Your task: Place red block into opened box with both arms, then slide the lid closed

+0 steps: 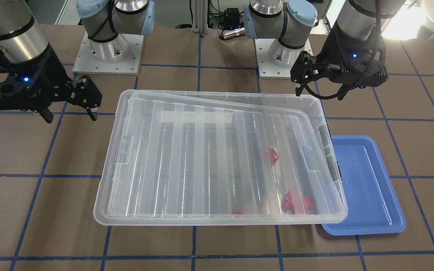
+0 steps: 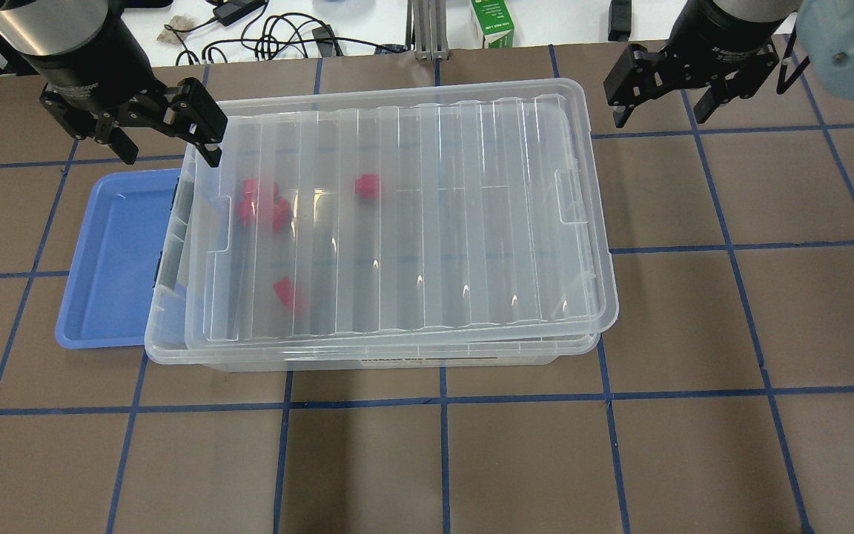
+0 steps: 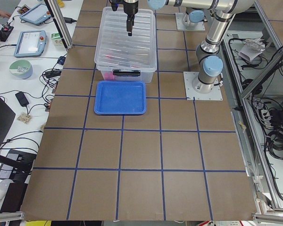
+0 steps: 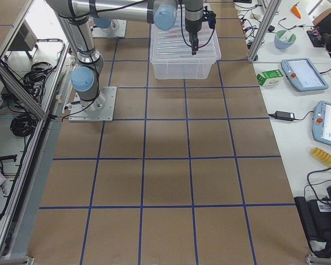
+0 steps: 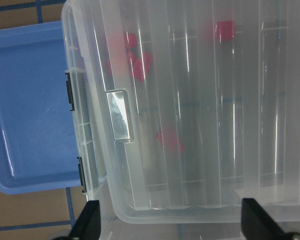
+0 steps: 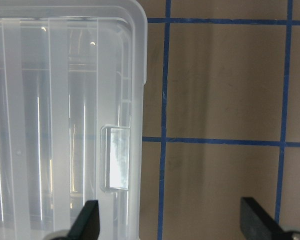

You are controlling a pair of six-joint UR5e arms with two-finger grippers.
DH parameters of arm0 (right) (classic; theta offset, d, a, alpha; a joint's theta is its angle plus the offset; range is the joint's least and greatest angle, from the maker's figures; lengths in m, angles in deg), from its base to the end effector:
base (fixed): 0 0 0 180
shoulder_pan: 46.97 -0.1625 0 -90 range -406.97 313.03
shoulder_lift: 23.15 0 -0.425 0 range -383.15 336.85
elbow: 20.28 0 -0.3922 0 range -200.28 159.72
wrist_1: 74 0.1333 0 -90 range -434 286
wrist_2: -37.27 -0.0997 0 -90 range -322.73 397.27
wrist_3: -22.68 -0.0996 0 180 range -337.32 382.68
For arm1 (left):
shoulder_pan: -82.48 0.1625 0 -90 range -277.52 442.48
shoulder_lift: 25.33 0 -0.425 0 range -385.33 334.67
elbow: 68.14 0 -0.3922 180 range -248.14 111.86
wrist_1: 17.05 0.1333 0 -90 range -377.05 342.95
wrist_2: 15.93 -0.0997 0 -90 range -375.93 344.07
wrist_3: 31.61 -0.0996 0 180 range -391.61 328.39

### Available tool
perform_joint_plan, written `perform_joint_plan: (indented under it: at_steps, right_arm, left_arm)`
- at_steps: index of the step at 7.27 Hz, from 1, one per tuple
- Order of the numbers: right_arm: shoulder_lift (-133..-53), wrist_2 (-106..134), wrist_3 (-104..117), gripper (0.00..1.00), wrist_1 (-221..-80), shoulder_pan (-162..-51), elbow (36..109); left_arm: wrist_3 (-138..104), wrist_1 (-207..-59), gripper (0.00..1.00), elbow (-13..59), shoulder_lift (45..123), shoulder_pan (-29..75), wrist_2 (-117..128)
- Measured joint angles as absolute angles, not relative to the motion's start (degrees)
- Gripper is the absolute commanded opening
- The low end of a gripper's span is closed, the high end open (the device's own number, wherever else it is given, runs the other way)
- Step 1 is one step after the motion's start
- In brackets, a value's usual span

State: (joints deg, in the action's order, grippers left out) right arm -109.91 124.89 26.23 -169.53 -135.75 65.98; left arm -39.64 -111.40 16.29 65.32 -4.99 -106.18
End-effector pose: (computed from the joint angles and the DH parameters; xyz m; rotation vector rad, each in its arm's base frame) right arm 0.1262 -0.5286 0.5018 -0.0664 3.0994 -0.1658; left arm -0.1108 -0.5016 0.5225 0.1504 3.1327 -0.0149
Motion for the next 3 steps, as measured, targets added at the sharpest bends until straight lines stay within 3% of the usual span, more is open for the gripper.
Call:
perform_joint_plan:
  at_steps: [3]
  right_arm:
    - [-110.8,127.5,23.7,1.0,-168.4,-140.2,65.5]
  left_arm:
    - [-39.5,-112.5,1.0,15.9,64.6,-5.0,-105.9]
